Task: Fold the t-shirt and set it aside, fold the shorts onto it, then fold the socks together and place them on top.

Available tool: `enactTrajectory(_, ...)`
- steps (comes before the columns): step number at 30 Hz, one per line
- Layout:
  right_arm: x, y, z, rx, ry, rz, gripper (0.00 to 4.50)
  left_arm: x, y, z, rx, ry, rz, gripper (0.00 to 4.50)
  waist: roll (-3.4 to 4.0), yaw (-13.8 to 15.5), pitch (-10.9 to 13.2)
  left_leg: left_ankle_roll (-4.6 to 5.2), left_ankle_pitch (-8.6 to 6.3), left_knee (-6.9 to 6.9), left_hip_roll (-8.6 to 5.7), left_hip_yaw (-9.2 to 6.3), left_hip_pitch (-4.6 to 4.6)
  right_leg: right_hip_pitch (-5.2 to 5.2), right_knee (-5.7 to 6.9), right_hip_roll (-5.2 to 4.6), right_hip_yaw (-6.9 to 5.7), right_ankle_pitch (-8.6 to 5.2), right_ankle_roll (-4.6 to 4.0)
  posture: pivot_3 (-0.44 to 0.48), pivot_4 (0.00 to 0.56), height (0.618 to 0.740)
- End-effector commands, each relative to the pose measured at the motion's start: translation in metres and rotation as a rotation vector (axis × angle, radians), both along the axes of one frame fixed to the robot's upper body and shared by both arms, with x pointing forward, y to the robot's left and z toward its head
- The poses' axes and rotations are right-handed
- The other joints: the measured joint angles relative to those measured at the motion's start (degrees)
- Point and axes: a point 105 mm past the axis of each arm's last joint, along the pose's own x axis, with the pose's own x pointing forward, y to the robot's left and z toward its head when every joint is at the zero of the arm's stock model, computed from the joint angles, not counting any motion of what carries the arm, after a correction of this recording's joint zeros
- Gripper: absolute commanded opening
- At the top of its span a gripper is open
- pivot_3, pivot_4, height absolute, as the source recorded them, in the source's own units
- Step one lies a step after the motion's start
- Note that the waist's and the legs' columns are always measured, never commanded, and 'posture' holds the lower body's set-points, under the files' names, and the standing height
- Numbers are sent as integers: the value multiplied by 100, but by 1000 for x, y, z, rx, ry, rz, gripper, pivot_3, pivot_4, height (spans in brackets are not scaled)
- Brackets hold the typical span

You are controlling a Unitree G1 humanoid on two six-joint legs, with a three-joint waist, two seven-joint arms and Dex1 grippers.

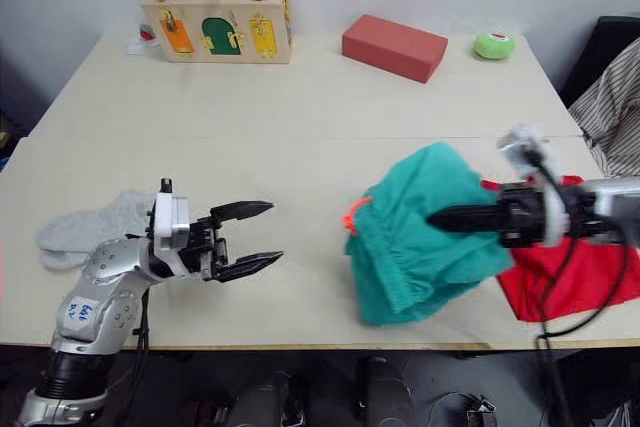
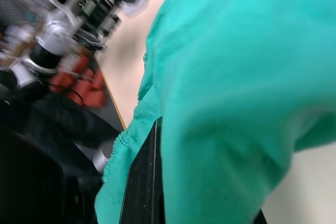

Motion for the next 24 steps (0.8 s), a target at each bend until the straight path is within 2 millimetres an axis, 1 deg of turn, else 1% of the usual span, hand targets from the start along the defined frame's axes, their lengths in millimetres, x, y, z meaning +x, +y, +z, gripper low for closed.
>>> enactTrajectory(1,-13,-49,19,-196,-67,-30,0,-1,-8,3,-18,-7,-27,4471,1,24,1,0,1,3,0,4,1,-1,2,1,3,0,0,0,150,740)
enactTrajectory(2,-14,-65,17,-268,-61,-44,0,-1,-9,2,-18,-6,-30,4471,1,32,1,2,1,3,-2,10,4,-1,2,1,7,1,2,0,150,740)
enactTrajectory(5,-16,-121,3,-501,-46,-125,0,1,-8,1,-18,2,-33,4471,0,28,1,3,1,4,0,24,17,5,2,2,18,3,6,0,150,740)
enactTrajectory(6,-17,-133,-1,-551,-43,-139,0,1,-8,0,-17,4,-34,4471,0,29,1,2,2,4,1,27,20,5,2,2,21,3,6,0,150,740)
enactTrajectory(7,-17,-151,-6,-610,-44,-180,0,2,-7,0,-9,0,-31,4471,0,30,1,1,1,4,1,30,22,6,2,2,23,3,7,0,150,740)
enactTrajectory(8,-14,-165,-10,-642,-57,-216,0,3,-6,0,-6,2,-30,4471,1,28,2,0,2,4,1,32,22,5,2,2,25,3,6,0,150,740)
enactTrajectory(10,-6,-183,-18,-658,-74,-296,0,4,-4,1,-2,-1,-21,4471,9,-19,6,-5,4,4,0,46,23,-3,6,3,33,3,6,0,150,740)
enactTrajectory(12,8,-191,-27,-626,-108,-379,0,3,-1,3,-1,5,-16,4471,14,-59,11,-13,9,3,1,48,23,-5,7,5,35,3,6,0,150,740)
enactTrajectory(13,12,-195,-35,-625,-93,-407,0,2,1,2,10,3,-14,4471,16,-76,11,-20,14,5,3,50,24,-5,8,7,37,3,5,0,150,740)
enactTrajectory(15,26,-201,-49,-680,-144,-455,0,0,3,3,22,10,-12,4471,16,-82,12,-32,23,3,7,54,31,-4,13,13,42,1,2,0,150,740)
enactTrajectory(16,31,-201,-54,-689,-168,-465,0,-1,3,3,28,12,-12,4471,18,-73,12,-36,25,3,9,54,31,-5,16,15,41,-1,-1,0,150,740)
enactTrajectory(18,42,-197,-67,-644,-183,-505,0,-3,5,4,43,13,-12,4471,22,-62,15,-40,28,4,9,54,33,-6,22,14,40,-3,-4,0,150,740)
enactTrajectory(20,50,-197,-74,-623,-202,-574,0,-5,7,5,58,13,-10,4471,24,-58,15,-39,30,6,9,53,33,-5,26,14,41,-2,-4,0,150,740)
enactTrajectory(22,55,-201,-74,-655,-252,-613,0,-7,9,6,68,13,-4,4471,27,-58,15,-38,30,8,8,53,33,-5,29,13,44,-2,-4,0,150,740)
enactTrajectory(23,53,-203,-76,-652,-232,-616,0,-7,12,7,73,15,8,4471,28,-58,16,-38,30,8,8,53,33,-5,29,12,45,-2,-4,0,150,740)
enactTrajectory(24,51,-203,-77,-648,-216,-614,589,-8,14,8,76,16,17,4500,28,-58,16,-38,30,8,7,53,33,-5,30,12,45,-2,-4,0,150,740)
